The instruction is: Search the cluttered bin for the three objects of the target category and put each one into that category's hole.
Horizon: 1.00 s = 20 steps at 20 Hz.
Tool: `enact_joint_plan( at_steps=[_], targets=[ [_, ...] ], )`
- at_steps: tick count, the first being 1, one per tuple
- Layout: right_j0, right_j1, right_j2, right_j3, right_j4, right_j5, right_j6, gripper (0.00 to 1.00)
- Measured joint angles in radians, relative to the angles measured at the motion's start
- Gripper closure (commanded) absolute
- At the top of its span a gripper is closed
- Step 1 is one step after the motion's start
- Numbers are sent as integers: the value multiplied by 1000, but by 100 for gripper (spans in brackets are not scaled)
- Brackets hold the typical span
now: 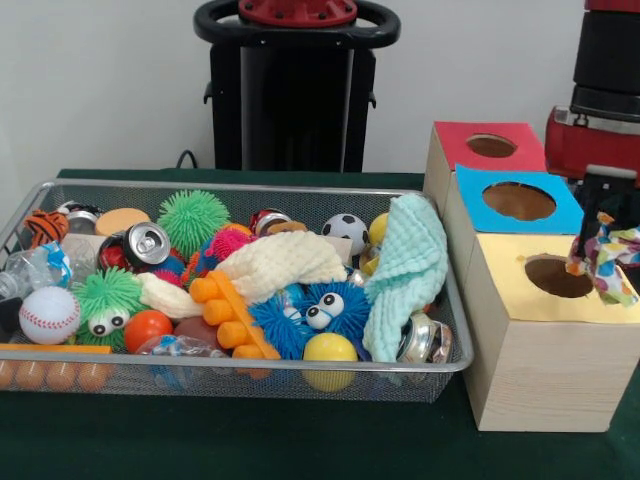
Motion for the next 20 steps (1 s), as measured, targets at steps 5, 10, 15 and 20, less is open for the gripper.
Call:
enact_joint_plan(
  at_steps=[5,10,15,20],
  targets=[
    [1,16,-16,-5,17,0,0,100],
    [1,30,-28,-4,30,0,0,100],
    [1,35,-37,-1,38,0,0,100],
    [1,35,-37,7,47,-3,0,100]
  ],
)
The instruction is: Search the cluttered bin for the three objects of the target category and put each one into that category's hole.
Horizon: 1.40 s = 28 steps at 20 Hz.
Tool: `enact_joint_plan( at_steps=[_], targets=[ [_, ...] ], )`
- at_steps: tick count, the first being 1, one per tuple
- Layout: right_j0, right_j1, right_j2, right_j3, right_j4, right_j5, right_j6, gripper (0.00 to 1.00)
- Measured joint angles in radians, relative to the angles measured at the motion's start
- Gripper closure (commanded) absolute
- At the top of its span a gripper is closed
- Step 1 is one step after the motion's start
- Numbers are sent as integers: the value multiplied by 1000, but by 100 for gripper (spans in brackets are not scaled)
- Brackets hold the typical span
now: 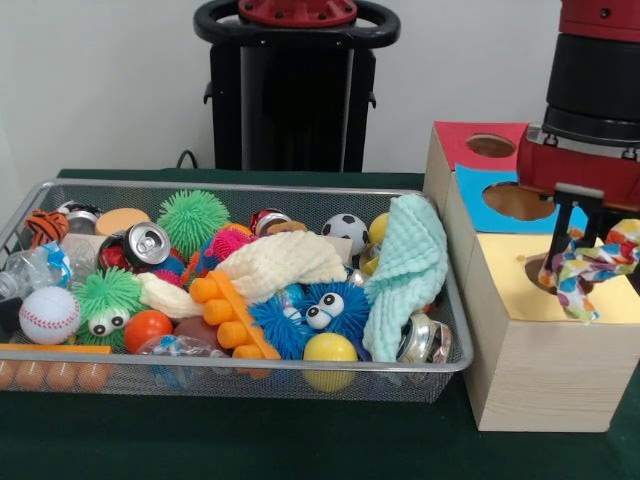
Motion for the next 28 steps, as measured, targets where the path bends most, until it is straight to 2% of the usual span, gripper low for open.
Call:
enact_joint_plan(
  at_steps=[7,17,28],
  targets=[
    [-1,1,0,36,22,-39,0,100],
    [-2,-1,0,117,29,-41,0,100],
    [0,-7,0,124,29,-41,0,100]
  ],
)
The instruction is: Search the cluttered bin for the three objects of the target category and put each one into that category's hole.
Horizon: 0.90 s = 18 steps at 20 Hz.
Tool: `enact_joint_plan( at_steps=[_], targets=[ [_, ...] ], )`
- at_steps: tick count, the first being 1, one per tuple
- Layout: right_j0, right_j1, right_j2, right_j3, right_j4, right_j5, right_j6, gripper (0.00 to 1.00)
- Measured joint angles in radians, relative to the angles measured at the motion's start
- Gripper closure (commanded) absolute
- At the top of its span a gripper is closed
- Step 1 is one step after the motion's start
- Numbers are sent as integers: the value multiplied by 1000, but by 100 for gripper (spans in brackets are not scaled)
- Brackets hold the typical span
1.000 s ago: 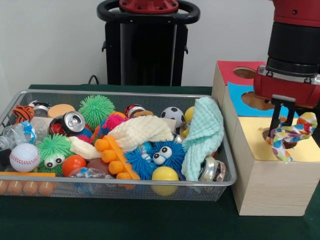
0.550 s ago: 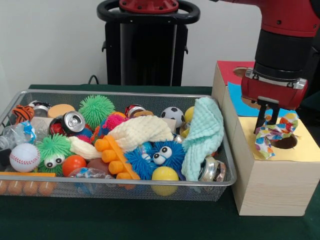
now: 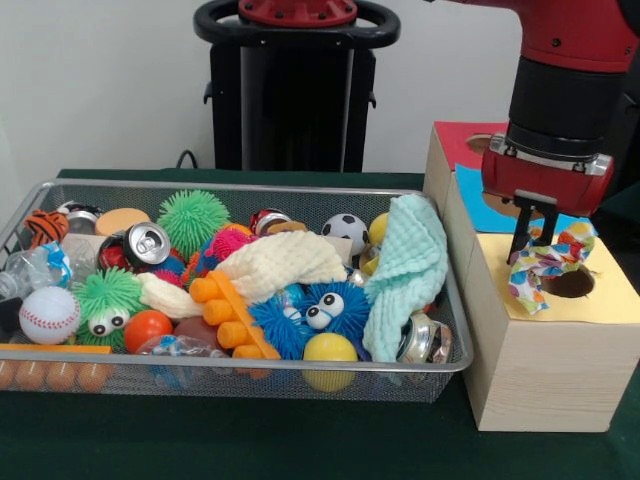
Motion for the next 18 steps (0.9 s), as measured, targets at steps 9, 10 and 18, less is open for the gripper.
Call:
enact_joint_plan(
  at_steps=[9,10,18],
  targets=[
    [13,1,0,0,2,0,0,100],
    [16,2,0,0,2,0,0,100],
    [27,13,0,-3,9,-1,0,100]
  ],
)
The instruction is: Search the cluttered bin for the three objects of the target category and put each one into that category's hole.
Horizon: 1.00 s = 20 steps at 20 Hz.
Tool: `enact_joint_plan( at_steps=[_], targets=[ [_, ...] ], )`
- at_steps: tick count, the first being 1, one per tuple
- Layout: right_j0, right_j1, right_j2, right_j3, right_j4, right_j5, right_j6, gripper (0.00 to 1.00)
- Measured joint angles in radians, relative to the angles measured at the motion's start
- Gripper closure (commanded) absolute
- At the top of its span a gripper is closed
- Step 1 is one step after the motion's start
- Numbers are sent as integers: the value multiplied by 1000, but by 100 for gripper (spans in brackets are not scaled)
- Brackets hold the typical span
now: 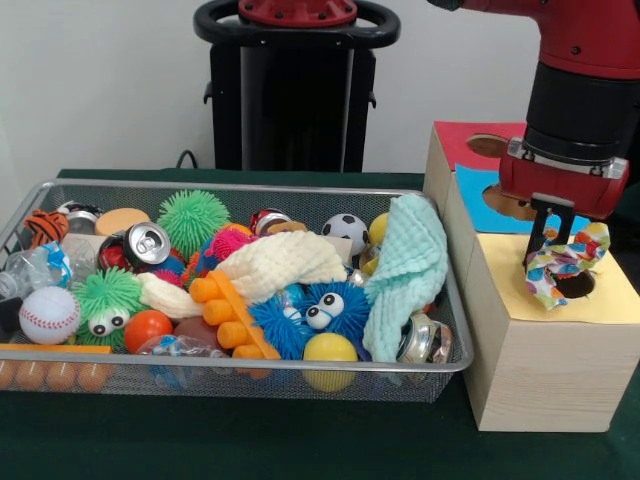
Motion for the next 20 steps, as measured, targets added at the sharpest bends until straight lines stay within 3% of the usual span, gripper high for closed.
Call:
enact_joint_plan(
  at_steps=[20],
  targets=[
    [46,78,-29,-38,82,-32,0,100]
  ],
)
